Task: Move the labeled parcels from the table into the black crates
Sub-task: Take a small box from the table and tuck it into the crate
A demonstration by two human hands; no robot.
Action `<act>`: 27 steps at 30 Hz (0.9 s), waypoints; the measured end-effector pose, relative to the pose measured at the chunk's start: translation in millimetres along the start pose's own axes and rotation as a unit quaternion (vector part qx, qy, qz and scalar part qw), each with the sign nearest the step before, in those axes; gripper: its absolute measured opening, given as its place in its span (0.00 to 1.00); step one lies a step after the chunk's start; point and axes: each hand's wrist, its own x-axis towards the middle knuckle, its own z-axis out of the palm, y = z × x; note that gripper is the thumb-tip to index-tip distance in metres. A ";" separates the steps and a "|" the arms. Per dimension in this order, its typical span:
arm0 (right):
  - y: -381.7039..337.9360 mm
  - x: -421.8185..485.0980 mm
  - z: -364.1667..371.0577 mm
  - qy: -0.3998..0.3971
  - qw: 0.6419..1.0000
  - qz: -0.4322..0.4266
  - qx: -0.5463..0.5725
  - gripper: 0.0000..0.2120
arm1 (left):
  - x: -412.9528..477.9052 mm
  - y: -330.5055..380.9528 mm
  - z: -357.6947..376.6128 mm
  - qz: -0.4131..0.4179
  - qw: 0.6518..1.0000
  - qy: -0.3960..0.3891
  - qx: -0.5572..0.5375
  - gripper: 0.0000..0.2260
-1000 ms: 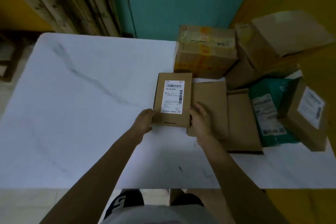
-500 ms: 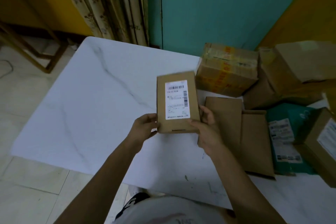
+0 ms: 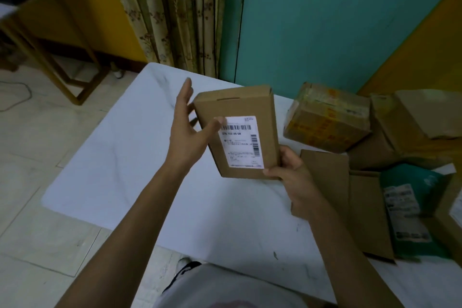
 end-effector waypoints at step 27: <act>7.8 -2.2 84.4 -0.038 0.971 0.147 0.183 0.15 | 81.2 38.6 -34.2 -0.049 0.991 -0.011 -0.121 0.14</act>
